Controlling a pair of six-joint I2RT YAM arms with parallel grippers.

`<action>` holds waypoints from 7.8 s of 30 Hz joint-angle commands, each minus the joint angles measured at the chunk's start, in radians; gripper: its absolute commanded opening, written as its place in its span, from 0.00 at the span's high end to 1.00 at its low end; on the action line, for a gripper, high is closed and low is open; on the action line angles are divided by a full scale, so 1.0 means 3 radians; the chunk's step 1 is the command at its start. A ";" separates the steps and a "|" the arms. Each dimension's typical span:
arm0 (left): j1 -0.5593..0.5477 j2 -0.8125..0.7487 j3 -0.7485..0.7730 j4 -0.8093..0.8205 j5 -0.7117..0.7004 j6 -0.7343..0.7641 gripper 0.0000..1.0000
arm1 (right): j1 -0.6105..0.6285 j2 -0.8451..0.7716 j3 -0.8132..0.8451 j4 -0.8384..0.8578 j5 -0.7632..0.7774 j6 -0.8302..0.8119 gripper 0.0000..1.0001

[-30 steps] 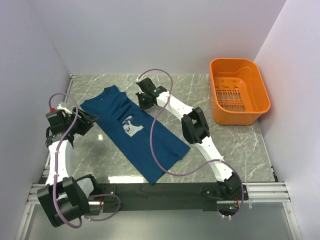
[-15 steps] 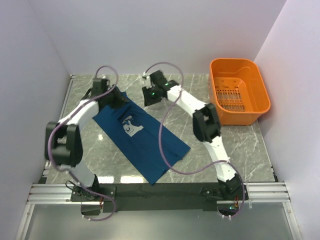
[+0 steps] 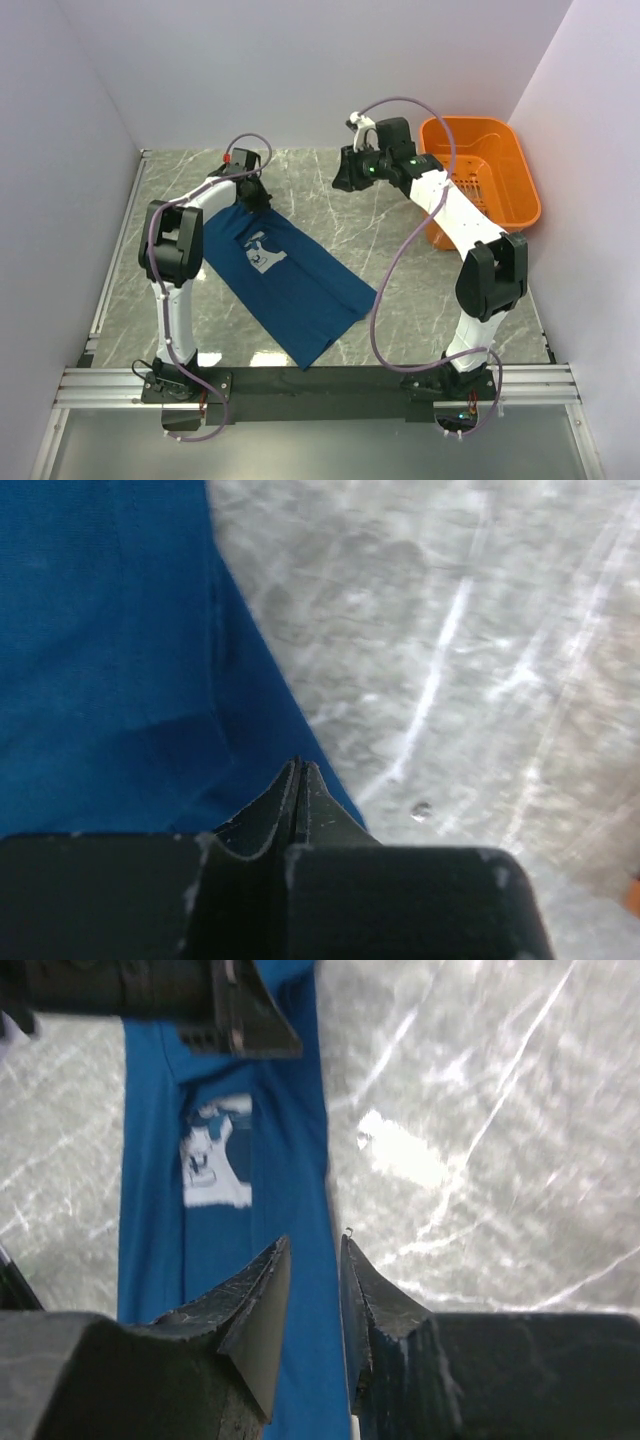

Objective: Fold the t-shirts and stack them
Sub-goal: Fold the tshirt

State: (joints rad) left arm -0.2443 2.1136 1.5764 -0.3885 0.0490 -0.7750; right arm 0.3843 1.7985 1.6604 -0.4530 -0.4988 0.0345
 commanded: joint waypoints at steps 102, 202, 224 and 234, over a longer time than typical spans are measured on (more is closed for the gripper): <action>-0.3767 -0.2387 -0.2790 -0.0218 -0.0931 0.0390 0.34 | -0.0340 -0.1500 -0.2605 -0.2683 -0.0966 -0.6353 0.43; -0.0132 -0.2040 -0.1794 0.0247 0.1253 0.1632 0.99 | 0.0217 0.1112 0.1015 -0.2054 -0.0761 -0.2933 1.00; 0.0349 -0.1068 -0.1037 0.0232 0.1340 0.1760 0.99 | 0.0222 0.1931 0.1977 -0.1231 -0.0168 -0.1726 1.00; 0.0375 -0.0894 -0.0776 0.0150 0.1273 0.1786 0.99 | 0.0217 0.1926 0.1910 -0.1113 -0.0040 -0.1629 1.00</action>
State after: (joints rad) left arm -0.1398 1.8217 1.2942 -0.3477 0.4240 -0.2699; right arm 0.4572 2.3787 2.2086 -0.8330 -0.5259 -0.4774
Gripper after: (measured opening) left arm 0.075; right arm 0.021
